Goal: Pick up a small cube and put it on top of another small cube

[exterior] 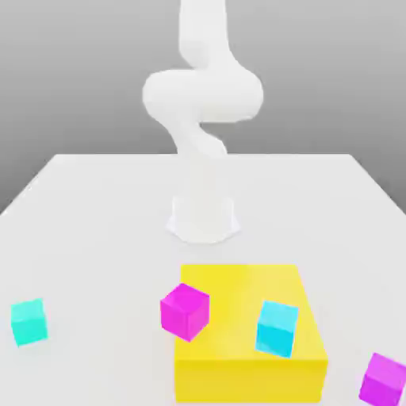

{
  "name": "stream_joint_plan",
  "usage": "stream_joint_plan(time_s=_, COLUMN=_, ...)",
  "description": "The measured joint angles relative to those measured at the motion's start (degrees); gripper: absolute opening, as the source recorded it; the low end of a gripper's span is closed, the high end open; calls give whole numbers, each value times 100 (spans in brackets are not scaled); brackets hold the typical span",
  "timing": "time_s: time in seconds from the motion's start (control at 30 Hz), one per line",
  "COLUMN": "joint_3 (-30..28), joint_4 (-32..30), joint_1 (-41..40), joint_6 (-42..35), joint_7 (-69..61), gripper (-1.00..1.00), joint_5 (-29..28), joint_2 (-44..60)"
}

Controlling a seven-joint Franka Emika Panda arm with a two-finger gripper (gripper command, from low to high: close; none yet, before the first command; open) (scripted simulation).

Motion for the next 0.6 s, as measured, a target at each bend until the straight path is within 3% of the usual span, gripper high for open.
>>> stream_joint_plan(time_s=0.37, joint_3=-476, joint_4=-526, joint_1=-1181, joint_6=1006, joint_7=1248, gripper=0, joint_5=-271, joint_2=2314)
stream_joint_plan(time_s=0.6, joint_3=-966, joint_4=-858, joint_1=-1832, joint_6=1644, joint_7=1773, gripper=0, joint_5=-81, joint_2=3772)
